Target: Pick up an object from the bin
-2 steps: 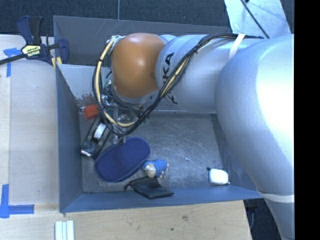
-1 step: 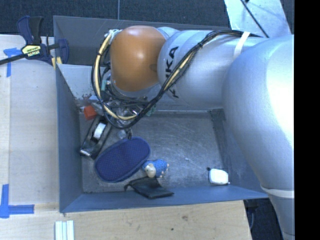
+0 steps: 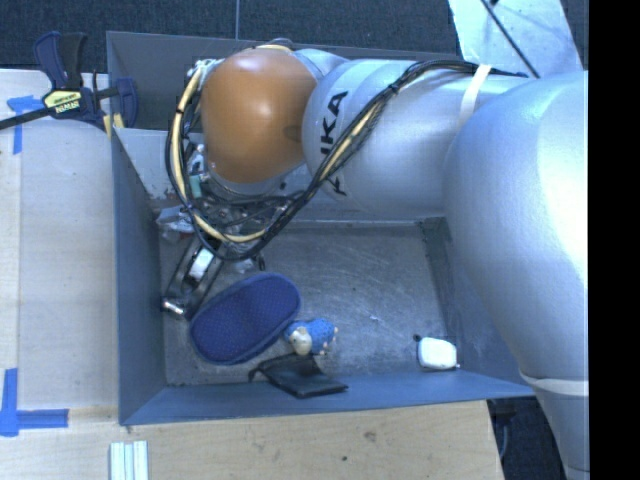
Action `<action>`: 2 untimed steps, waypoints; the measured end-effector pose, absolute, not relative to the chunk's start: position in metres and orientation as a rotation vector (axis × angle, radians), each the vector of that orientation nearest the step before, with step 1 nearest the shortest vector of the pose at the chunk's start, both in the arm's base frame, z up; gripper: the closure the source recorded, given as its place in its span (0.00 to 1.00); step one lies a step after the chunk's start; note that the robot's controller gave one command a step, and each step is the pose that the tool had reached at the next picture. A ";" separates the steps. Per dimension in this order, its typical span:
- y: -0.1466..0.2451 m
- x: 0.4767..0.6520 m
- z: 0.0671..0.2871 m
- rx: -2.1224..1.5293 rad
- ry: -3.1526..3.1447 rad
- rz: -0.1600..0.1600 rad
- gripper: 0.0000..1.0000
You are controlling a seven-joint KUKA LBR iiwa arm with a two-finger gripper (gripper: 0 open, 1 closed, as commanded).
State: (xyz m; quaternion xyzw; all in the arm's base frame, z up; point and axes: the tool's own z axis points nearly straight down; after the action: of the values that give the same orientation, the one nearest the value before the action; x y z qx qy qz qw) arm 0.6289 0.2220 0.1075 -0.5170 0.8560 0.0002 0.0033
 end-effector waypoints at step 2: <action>0.207 0.629 0.073 -1.965 2.443 0.002 0.00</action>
Offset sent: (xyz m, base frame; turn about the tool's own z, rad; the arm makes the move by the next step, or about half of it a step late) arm -0.0030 -0.0164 -0.0375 -0.2745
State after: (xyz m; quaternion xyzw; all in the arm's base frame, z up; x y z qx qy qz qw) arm 0.6288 0.2073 0.0733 -0.6267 0.7792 0.0008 0.0033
